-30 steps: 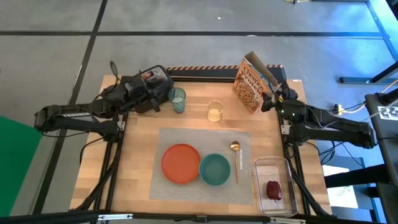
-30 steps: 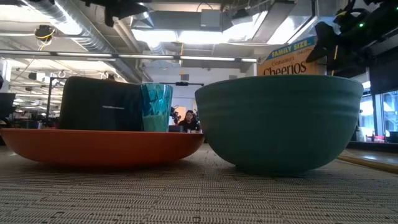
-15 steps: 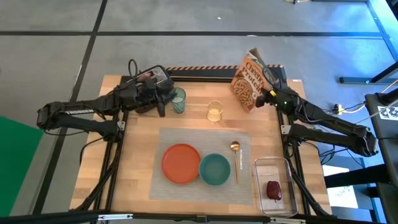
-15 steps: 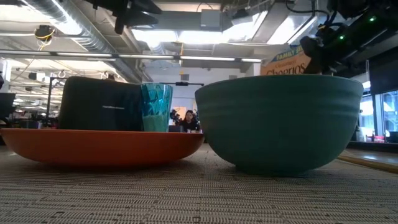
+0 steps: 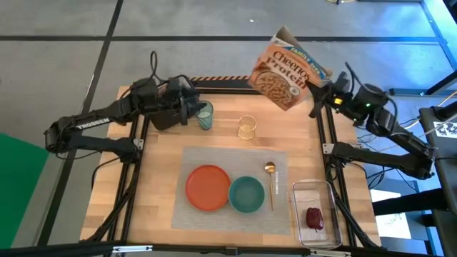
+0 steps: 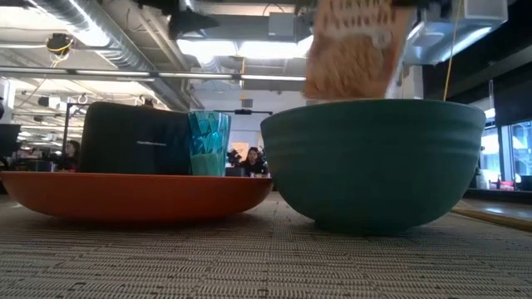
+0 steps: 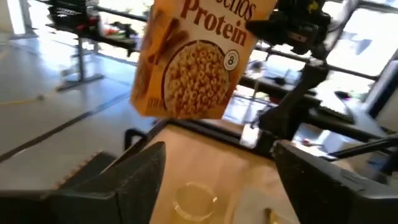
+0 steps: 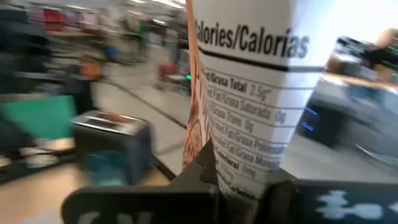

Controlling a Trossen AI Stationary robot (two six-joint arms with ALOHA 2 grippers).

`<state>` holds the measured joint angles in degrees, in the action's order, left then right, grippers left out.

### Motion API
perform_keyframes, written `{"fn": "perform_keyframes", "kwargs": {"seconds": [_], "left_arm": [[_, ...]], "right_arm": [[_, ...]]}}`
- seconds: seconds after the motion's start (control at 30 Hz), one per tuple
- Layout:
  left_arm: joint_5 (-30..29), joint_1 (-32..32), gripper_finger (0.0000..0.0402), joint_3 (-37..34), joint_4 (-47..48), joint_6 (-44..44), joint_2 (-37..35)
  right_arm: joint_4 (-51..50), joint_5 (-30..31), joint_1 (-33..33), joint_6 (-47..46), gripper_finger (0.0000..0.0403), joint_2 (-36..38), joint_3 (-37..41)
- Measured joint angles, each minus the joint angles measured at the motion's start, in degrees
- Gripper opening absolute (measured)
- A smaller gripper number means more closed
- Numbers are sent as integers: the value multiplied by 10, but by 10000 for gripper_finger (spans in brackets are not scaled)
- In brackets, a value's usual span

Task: Arrange a breakfast setting
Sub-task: Pour the cereal into the green bowl

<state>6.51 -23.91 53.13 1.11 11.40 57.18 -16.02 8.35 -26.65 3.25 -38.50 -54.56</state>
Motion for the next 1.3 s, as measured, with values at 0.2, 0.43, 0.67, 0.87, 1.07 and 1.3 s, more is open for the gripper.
{"fn": "perform_keyframes", "kwargs": {"seconds": [0.2, 0.43, 0.67, 0.87, 1.07, 1.3], "left_arm": [[62, -8, 335, 97, 12, -50, 92], [66, -8, 359, 201, 111, -125, 167], [-6, -8, 366, 229, 111, -135, 191], [-42, -11, 364, 229, 108, -148, 183], [51, -17, 360, 230, 106, -167, 182], [88, -1, 303, 229, 110, -186, 202]], "right_arm": [[-2, -127, 0, 18, 1, -69, -67], [56, -224, 0, 18, 0, -139, -99], [131, -299, 0, 18, 0, -180, -112], [131, -312, 1, 18, 0, -189, -118], [183, -344, 0, 17, 1, -189, -119], [235, -380, 1, 2, 1, -218, -120]]}}
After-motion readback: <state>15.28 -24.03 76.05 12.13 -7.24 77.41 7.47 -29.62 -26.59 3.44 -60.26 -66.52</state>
